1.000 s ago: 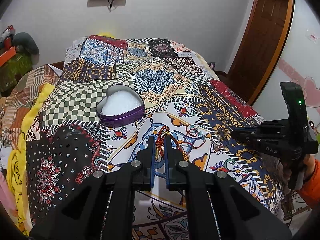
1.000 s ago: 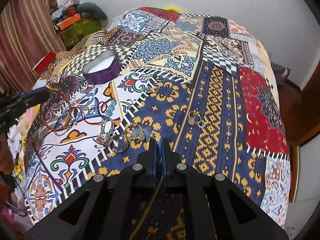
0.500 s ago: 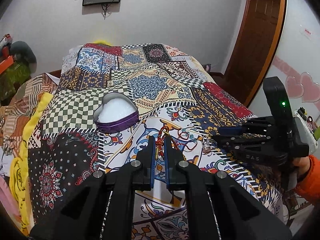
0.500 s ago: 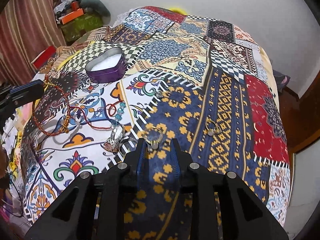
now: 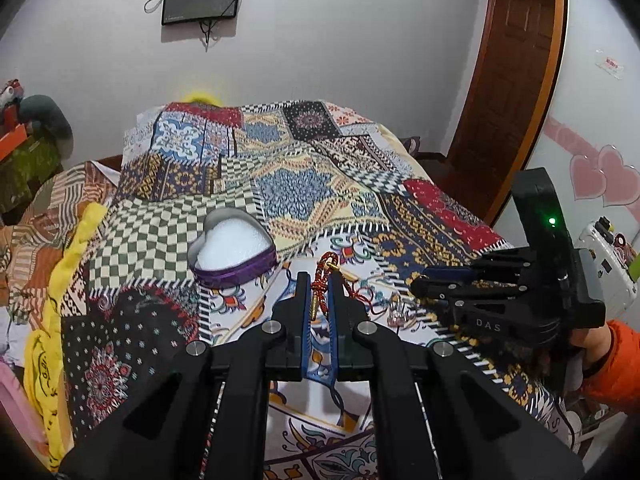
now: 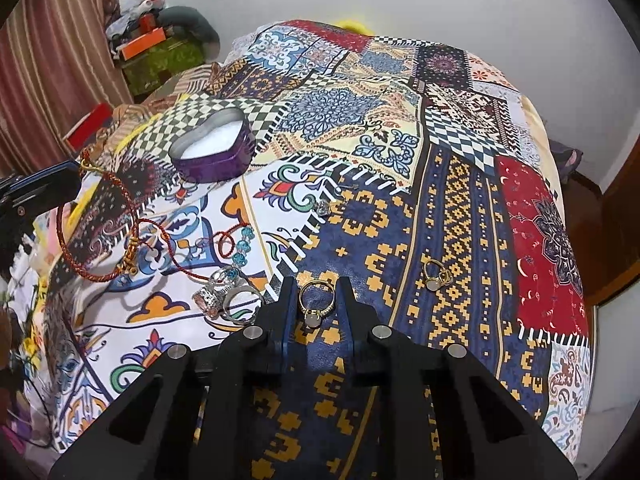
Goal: Organize jewelry
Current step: 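Carry the bracelet and the ring over the purple heart tin with both grippers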
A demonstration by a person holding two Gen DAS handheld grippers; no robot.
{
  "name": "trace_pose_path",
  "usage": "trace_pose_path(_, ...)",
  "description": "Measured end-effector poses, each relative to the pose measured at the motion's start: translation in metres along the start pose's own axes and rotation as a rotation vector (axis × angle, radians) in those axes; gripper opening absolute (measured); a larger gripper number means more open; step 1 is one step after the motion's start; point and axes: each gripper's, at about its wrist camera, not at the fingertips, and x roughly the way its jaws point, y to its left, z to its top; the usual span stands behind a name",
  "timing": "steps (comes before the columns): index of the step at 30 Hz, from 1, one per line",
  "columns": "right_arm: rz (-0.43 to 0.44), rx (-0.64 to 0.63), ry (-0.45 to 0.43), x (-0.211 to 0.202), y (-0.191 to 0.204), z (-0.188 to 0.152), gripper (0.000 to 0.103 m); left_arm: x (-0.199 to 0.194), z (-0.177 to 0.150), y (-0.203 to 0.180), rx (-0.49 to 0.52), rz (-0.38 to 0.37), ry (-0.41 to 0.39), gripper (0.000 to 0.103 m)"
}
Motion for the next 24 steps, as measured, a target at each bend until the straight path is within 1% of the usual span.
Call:
trace_pose_path(2,0.003,0.004,-0.016,-0.005,0.001,0.004,0.017,-0.003,0.005,0.0,0.006,0.008,-0.015,0.006)
trace_pose_path(10,0.018,0.0,-0.129,-0.035,0.014,0.031,0.017,-0.017,0.027,0.004,0.019,0.046,-0.087,0.006)
trace_pose_path(15,0.03,-0.011,-0.181,-0.044,0.021,0.049,0.017,-0.021,0.043,0.013,0.017,0.063,-0.126,0.006)
trace_pose_path(20,0.046,-0.018,-0.21,-0.042,0.025,0.065,0.017,-0.02,0.056,0.023,0.006,0.086,-0.154,0.006)
trace_pose_path(24,0.064,-0.028,-0.207,-0.035,0.027,0.076,0.017,-0.011,0.063,0.035,0.002,0.112,-0.156,0.006)
